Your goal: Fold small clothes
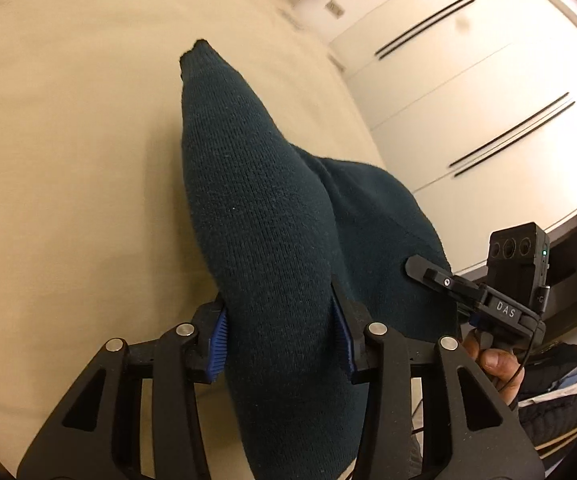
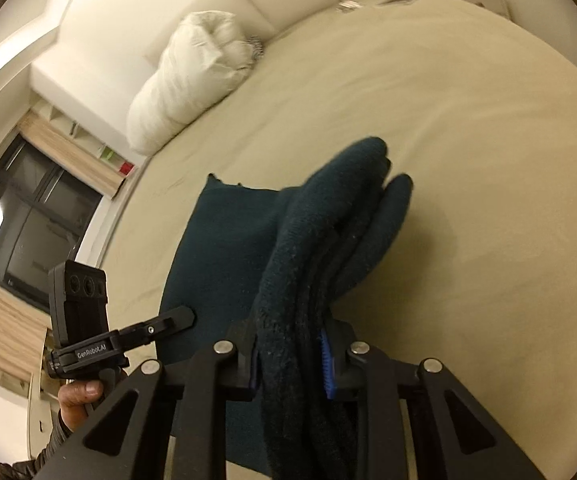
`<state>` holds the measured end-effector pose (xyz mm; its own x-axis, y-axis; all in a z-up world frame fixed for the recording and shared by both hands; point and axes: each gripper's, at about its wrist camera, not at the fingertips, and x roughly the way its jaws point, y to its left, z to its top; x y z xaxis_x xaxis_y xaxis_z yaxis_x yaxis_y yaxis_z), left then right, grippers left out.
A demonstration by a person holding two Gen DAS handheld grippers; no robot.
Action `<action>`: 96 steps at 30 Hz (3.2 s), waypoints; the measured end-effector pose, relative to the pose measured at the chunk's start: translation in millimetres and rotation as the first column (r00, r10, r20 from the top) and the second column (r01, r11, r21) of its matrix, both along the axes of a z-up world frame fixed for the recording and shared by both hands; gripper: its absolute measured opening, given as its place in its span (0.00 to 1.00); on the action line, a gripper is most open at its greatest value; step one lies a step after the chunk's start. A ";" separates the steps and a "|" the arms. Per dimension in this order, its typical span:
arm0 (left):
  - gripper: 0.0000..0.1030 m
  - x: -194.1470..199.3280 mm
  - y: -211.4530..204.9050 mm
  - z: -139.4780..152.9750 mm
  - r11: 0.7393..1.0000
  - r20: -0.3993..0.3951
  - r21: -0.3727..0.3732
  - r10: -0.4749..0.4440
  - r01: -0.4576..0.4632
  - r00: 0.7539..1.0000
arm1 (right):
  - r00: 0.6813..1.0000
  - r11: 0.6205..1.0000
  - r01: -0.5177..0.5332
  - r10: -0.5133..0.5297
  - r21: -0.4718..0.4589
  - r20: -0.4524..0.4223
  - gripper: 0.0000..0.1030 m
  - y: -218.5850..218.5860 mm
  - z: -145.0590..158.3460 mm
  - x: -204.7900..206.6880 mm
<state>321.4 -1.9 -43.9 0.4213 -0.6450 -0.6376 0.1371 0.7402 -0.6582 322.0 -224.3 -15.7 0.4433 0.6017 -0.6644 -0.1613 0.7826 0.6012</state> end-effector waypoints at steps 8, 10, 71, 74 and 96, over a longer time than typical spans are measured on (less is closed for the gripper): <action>0.40 -79.0 86.5 62.9 0.997 0.105 0.062 0.048 -0.055 0.993 | 0.993 0.990 -0.102 0.097 0.097 0.060 0.24 77.4 37.3 -36.9; 0.40 -96.0 100.2 61.4 0.995 0.109 0.085 0.050 -0.059 0.993 | 0.992 0.987 -0.116 0.110 0.110 0.058 0.24 91.7 32.6 -48.9; 1.00 -371.4 96.8 229.0 0.556 0.846 0.343 0.168 -0.758 0.506 | 0.576 0.891 0.434 -0.159 -0.135 0.802 1.00 95.2 154.1 -274.2; 1.00 -404.4 100.5 259.5 0.559 0.865 0.318 0.160 -0.765 0.476 | 0.577 0.901 0.422 -0.182 -0.099 0.796 1.00 88.4 178.0 -278.5; 1.00 -288.0 91.1 112.4 0.661 0.450 0.535 0.304 -0.526 0.840 | 0.842 0.866 0.394 -0.205 -0.309 0.499 1.00 110.6 88.2 -236.1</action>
